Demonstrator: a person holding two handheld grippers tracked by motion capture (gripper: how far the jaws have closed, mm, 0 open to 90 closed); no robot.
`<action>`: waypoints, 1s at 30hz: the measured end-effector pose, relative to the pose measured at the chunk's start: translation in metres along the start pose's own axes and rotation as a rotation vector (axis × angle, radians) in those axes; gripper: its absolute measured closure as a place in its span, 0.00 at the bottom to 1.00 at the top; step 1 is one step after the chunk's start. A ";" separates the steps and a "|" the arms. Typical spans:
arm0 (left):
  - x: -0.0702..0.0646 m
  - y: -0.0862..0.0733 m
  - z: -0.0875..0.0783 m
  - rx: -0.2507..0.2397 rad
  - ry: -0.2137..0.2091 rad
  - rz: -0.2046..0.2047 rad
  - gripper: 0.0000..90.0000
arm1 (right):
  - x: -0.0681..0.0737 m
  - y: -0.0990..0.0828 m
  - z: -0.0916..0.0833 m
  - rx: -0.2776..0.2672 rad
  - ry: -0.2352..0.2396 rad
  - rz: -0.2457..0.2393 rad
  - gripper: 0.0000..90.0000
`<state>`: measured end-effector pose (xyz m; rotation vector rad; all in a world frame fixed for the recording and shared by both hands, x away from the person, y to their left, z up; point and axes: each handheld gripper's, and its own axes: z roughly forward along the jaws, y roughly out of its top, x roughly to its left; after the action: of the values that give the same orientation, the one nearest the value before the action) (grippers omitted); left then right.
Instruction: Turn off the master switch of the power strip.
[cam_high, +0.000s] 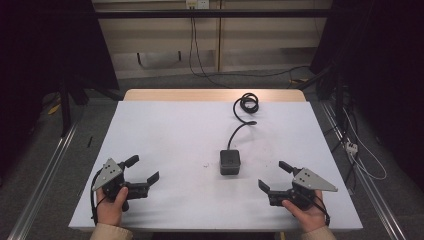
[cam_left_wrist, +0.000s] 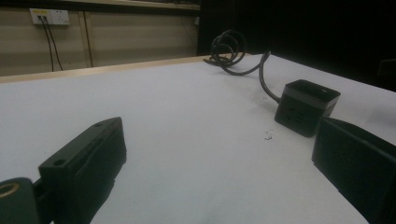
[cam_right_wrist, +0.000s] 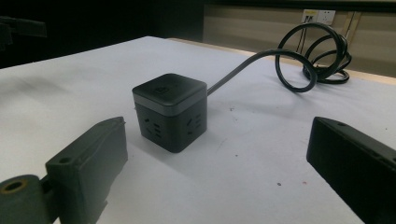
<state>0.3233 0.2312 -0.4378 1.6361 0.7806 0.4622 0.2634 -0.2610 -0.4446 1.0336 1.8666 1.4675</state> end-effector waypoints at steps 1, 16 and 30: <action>0.000 0.000 0.000 0.001 0.001 0.001 0.03 | 0.000 0.000 0.001 0.002 -0.002 -0.001 0.05; -0.001 0.000 0.001 0.000 -0.006 -0.003 0.03 | -0.001 0.004 0.006 0.012 -0.003 0.003 0.08; 0.000 -0.002 -0.002 0.004 -0.007 -0.001 0.03 | 0.001 0.015 0.022 0.027 0.005 -0.009 0.09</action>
<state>0.3214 0.2324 -0.4389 1.6400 0.7773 0.4539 0.2836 -0.2462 -0.4359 1.0339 1.8963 1.4447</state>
